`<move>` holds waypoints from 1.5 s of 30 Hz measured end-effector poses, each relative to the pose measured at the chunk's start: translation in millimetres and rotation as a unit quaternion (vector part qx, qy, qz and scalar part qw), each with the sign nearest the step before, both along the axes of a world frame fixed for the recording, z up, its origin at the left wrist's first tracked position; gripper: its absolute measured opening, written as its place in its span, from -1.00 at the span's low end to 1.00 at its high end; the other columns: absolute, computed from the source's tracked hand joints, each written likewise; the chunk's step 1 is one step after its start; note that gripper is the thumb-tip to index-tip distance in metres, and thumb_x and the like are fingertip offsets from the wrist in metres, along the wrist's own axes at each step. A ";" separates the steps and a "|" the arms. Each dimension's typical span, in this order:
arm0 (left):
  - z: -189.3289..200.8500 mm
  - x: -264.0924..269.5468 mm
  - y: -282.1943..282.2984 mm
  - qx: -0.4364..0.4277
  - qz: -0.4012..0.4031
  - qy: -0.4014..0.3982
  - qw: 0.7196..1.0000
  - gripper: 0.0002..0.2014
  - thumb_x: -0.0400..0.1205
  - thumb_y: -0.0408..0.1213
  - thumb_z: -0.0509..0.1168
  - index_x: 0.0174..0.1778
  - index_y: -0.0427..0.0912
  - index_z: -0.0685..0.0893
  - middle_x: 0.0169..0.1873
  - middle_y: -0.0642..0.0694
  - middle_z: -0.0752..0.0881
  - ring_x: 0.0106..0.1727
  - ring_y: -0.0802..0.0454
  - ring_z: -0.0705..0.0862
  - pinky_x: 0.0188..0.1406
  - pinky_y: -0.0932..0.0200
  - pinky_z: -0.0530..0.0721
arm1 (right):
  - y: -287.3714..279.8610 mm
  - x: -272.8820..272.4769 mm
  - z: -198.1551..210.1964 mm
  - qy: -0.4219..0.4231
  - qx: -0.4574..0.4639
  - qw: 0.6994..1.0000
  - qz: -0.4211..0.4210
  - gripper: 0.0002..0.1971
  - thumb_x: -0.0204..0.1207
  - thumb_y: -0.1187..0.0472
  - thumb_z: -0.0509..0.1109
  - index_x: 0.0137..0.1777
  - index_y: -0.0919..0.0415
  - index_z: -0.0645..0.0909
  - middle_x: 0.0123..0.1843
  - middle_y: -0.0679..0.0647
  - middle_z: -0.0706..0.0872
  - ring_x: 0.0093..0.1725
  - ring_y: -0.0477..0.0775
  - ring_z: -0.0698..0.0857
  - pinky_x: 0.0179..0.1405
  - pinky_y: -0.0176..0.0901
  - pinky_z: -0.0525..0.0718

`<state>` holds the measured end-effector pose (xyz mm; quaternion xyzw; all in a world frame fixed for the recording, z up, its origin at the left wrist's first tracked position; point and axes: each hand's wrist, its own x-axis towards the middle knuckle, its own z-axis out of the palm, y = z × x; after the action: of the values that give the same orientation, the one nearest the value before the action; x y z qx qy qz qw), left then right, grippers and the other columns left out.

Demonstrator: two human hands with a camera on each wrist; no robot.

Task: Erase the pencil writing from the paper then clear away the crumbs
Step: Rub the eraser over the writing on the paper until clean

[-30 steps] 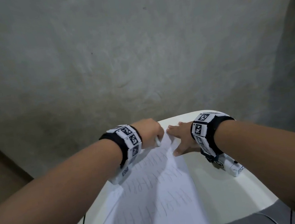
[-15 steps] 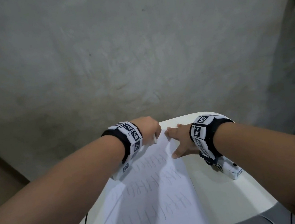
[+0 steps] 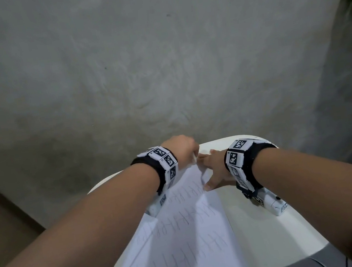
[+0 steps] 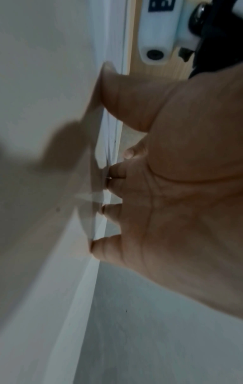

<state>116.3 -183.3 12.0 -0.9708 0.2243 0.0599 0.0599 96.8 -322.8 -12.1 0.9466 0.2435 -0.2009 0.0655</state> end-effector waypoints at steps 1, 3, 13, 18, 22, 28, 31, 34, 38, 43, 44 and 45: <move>-1.6 0.8 -0.5 -0.006 -0.001 -0.002 1.000 -0.80 0.53 -0.31 0.33 0.04 -0.07 0.76 0.03 -0.10 0.76 0.08 -0.16 0.70 0.01 0.09 0.67 | -0.5 -0.1 0.0 0.000 0.003 1.000 0.000 -0.11 0.48 -0.24 0.34 0.68 0.11 0.02 0.71 -0.06 0.08 0.66 0.22 0.14 0.53 0.16 0.24; -6.5 1.3 4.9 -0.008 -0.004 0.005 1.000 -0.81 0.55 -0.28 0.37 0.06 -0.08 0.76 0.03 -0.10 0.76 0.08 -0.14 0.70 0.00 0.10 0.64 | -1.6 -1.0 -0.3 -0.002 0.010 1.000 0.000 -0.12 0.50 -0.22 0.33 0.69 0.09 0.00 0.72 -0.07 0.04 0.66 0.21 0.13 0.54 0.13 0.23; -5.3 2.6 2.0 0.022 -0.020 0.010 0.999 -0.78 0.56 -0.26 0.35 0.12 -0.07 0.73 0.08 -0.10 0.73 0.11 -0.17 0.69 0.06 0.01 0.68 | -2.3 1.0 -0.7 0.000 0.008 1.000 0.007 -0.10 0.49 -0.23 0.34 0.69 0.06 -0.03 0.73 -0.09 0.00 0.67 0.21 0.11 0.56 0.13 0.20; -1.4 -1.6 13.4 0.094 -0.056 0.004 0.994 -0.81 0.59 -0.32 0.27 0.05 -0.11 0.73 0.07 -0.07 0.69 0.06 -0.18 0.67 -0.10 0.11 0.55 | -3.8 1.9 -6.0 -0.003 0.000 1.000 0.013 -0.09 0.50 -0.25 0.30 0.70 0.05 -0.09 0.73 -0.06 -0.09 0.69 0.24 0.03 0.59 0.16 0.14; 0.7 -2.1 4.1 0.081 -0.057 -0.013 0.995 -0.79 0.57 -0.31 0.24 0.05 -0.12 0.73 0.06 -0.09 0.69 0.06 -0.20 0.69 -0.04 0.02 0.67 | -1.8 3.7 -3.2 0.002 0.012 1.000 0.008 -0.14 0.46 -0.24 0.35 0.67 0.06 0.10 0.71 -0.09 0.09 0.64 0.25 0.15 0.53 0.20 0.24; -1.8 -4.9 14.2 0.079 -0.051 0.008 0.996 -0.81 0.58 -0.31 0.26 0.04 -0.11 0.74 0.06 -0.08 0.71 0.06 -0.18 0.69 -0.08 0.11 0.60 | -5.1 1.3 -5.7 -0.007 0.015 1.000 0.008 -0.09 0.49 -0.24 0.33 0.70 0.06 -0.07 0.73 -0.08 -0.05 0.68 0.21 0.05 0.59 0.14 0.14; -1.5 -6.3 19.4 0.078 -0.043 0.011 0.996 -0.81 0.55 -0.33 0.29 0.02 -0.08 0.74 0.03 -0.08 0.72 0.04 -0.19 0.69 -0.07 0.11 0.64 | -6.2 0.8 -5.8 -0.009 0.020 1.000 0.012 -0.09 0.50 -0.23 0.32 0.70 0.07 -0.06 0.73 -0.05 -0.05 0.68 0.22 0.06 0.59 0.15 0.13; -6.5 -12.6 15.5 0.033 -0.053 -0.006 0.998 -0.81 0.58 -0.29 0.31 0.07 -0.11 0.74 0.06 -0.06 0.69 0.07 -0.13 0.67 -0.15 0.14 0.53 | -5.3 1.6 -6.0 -0.005 0.017 1.000 0.008 -0.06 0.48 -0.26 0.32 0.70 0.08 -0.09 0.73 -0.04 -0.05 0.68 0.22 0.06 0.58 0.16 0.15; -2.4 -16.8 28.7 0.075 -0.053 0.009 0.996 -0.81 0.57 -0.36 0.29 0.02 -0.13 0.75 0.03 -0.05 0.69 -0.06 -0.09 0.61 -0.20 0.23 0.41 | -4.8 2.4 -7.4 -0.002 0.004 1.000 0.004 -0.06 0.50 -0.26 0.30 0.70 0.06 -0.14 0.74 -0.01 -0.12 0.70 0.23 -0.04 0.63 0.18 0.01; 5.4 -15.1 9.8 0.079 -0.047 0.010 0.996 -0.76 0.58 -0.31 0.30 0.13 -0.10 0.73 0.09 -0.12 0.71 0.10 -0.20 0.68 -0.05 0.12 0.59 | -3.4 -0.6 -3.6 -0.004 0.034 0.999 -0.001 -0.09 0.50 -0.20 0.35 0.69 0.09 -0.05 0.71 0.02 0.10 0.66 0.26 0.11 0.57 0.13 0.18; 4.7 -16.1 1.2 0.054 -0.055 0.000 0.997 -0.76 0.58 -0.29 0.31 0.14 -0.11 0.73 0.08 -0.13 0.70 0.10 -0.20 0.68 -0.06 0.11 0.59 | -2.9 0.0 -2.8 -0.005 0.049 0.999 -0.006 -0.12 0.48 -0.17 0.39 0.67 0.07 0.01 0.66 0.02 0.24 0.63 0.27 0.19 0.52 0.10 0.25; 3.1 -16.9 -4.2 0.037 -0.058 -0.003 0.998 -0.76 0.57 -0.28 0.32 0.13 -0.11 0.73 0.06 -0.13 0.70 0.09 -0.20 0.68 -0.08 0.10 0.59 | -2.5 0.0 -1.9 -0.005 0.059 0.998 -0.007 -0.14 0.46 -0.16 0.41 0.66 0.04 0.06 0.62 0.00 0.34 0.61 0.27 0.24 0.49 0.08 0.29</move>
<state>99.3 -187.5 15.2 -0.9535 0.2776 0.0621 0.0993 96.8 -325.3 -14.1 0.9515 0.2481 -0.1816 0.0090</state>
